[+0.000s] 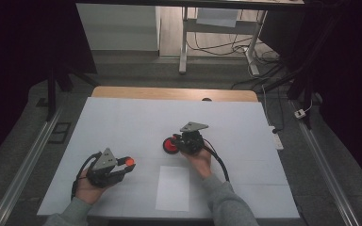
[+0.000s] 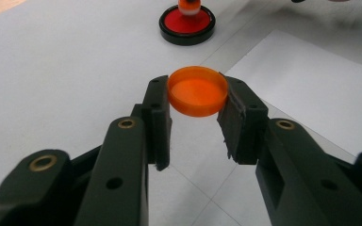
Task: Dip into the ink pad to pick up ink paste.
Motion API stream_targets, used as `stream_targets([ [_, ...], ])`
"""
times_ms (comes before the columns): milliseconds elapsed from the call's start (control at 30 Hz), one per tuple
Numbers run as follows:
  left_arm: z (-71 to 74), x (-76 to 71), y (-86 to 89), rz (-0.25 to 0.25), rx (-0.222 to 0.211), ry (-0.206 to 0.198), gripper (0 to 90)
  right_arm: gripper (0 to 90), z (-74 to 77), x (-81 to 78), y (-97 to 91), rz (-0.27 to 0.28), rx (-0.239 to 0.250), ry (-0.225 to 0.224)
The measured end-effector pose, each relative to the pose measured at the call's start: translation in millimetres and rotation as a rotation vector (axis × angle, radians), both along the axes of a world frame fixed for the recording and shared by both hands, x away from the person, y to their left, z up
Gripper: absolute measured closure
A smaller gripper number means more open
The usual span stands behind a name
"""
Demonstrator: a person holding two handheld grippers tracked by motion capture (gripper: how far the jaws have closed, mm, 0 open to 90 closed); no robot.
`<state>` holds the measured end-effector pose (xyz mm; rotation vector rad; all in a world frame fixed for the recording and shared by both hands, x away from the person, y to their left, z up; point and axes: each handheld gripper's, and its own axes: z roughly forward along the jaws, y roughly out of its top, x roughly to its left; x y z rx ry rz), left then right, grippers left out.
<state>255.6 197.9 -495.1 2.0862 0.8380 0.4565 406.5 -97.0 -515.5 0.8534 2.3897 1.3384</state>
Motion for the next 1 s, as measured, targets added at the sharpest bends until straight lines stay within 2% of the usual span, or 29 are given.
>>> stream_targets([
  [33,0.0,0.1,0.1,0.0,0.0,0.0,64.7,72.6,3.1,0.1,-1.5,-0.004,0.014,-0.008],
  [133,0.1,0.0,-0.1,-0.001,0.0,0.0,64.8,72.6,5.8,0.4,-1.7,-0.001,0.01,-0.015],
  [200,0.2,-0.1,-0.1,-0.002,0.0,-0.001,64.8,72.6,5.1,0.3,-1.2,-0.006,-0.006,-0.018],
  [567,-0.1,0.4,1.0,0.001,-0.002,0.0,64.7,72.6,-3.7,5.3,3.1,-0.01,-0.029,-0.011],
  [767,0.3,-0.1,0.8,0.001,-0.001,-0.001,64.7,72.5,-5.8,5.2,4.1,0.002,-0.039,-0.006],
  [867,0.2,0.0,0.9,0.001,-0.001,-0.001,64.7,72.6,-7.6,4.2,5.6,0.008,-0.06,-0.006],
  [1000,0.3,-0.1,0.8,0.0,-0.001,0.0,64.7,72.7,-8.0,5.1,4.9,0.005,-0.053,0.003],
])
